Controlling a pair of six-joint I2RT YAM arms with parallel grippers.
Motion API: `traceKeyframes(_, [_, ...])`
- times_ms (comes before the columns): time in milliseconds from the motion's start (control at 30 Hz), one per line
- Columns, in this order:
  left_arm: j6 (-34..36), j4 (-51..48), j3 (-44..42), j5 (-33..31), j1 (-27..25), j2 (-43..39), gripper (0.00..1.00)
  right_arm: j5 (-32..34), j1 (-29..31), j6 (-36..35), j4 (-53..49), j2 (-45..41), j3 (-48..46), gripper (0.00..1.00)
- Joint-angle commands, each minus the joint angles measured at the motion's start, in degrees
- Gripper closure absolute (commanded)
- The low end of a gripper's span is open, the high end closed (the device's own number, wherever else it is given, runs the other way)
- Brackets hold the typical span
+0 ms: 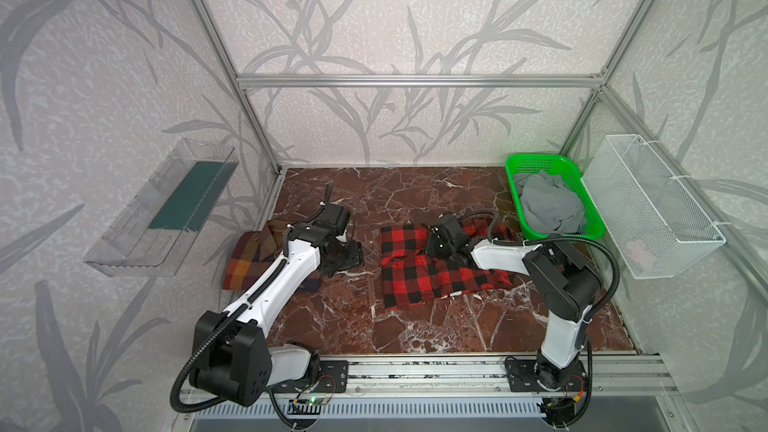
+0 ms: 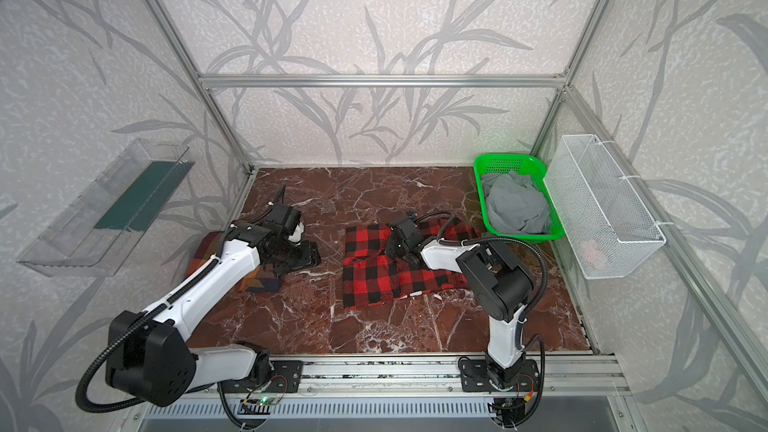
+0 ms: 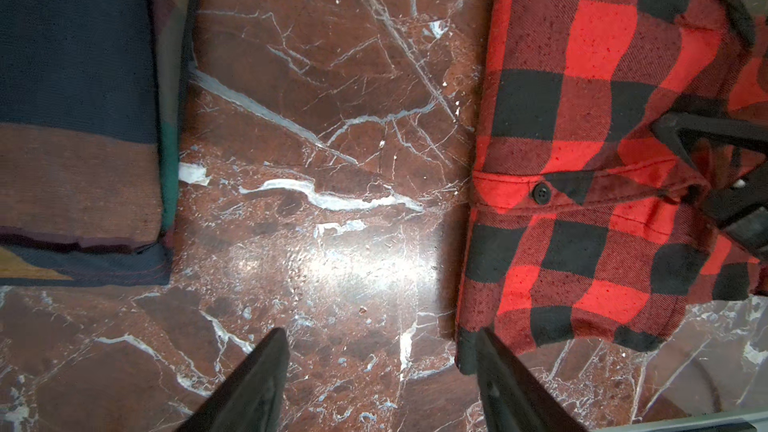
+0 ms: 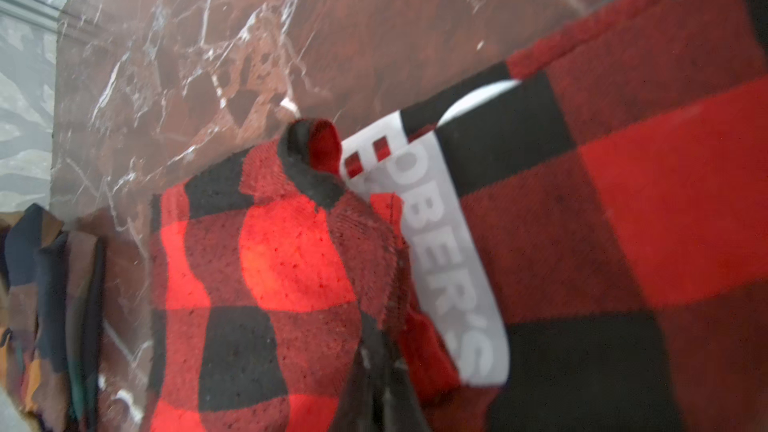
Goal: Fold and stack the long sleeve shirts
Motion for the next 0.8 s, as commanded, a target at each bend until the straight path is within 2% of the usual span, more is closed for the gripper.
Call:
traceKeyframes(0, [1.14, -2.24, 1.83, -1.25, -0.08, -0.06, 0.27, 3.60, -0.59, 0.51, -9.48, -4.44, 4.68, 0.74])
traceKeyframes(33, [0.99, -2.10, 1.73, -1.16, -0.09, -0.09, 0.13, 3.75, -1.18, -1.30, -11.53, -5.66, 5.83, 0.72])
traceKeyframes(100, [0.67, -1.67, 1.45, -0.41, -0.12, 0.06, 0.01, 2.49, -2.54, -5.11, -12.84, -7.64, 6.91, 0.66])
traceKeyframes(267, [-0.83, -0.71, 1.42, 1.74, -0.34, 1.17, 0.01, -5.50, -4.35, -11.33, -17.34, -11.10, 9.29, 0.64])
traceKeyframes(333, [-1.29, -0.69, 1.45, 2.42, -0.55, 1.88, 0.01, -12.88, -4.08, -12.58, -13.50, -11.91, 7.89, 0.66])
traceKeyframes(467, [-2.95, 0.30, 0.85, 2.57, -1.81, 2.78, 0.01, -25.19, -3.85, -10.69, -6.00, -10.60, 3.86, 0.75])
traceKeyframes(600, [-4.93, 1.98, 0.12, 2.32, -4.41, 4.78, 0.01, -29.32, -4.19, -11.90, -4.18, -6.64, 1.44, 0.84])
traceKeyframes(767, [-7.26, 4.59, -0.73, 1.20, -7.92, 8.00, 0.01, -28.33, -6.37, -14.42, -2.87, -3.31, -2.53, 0.89])
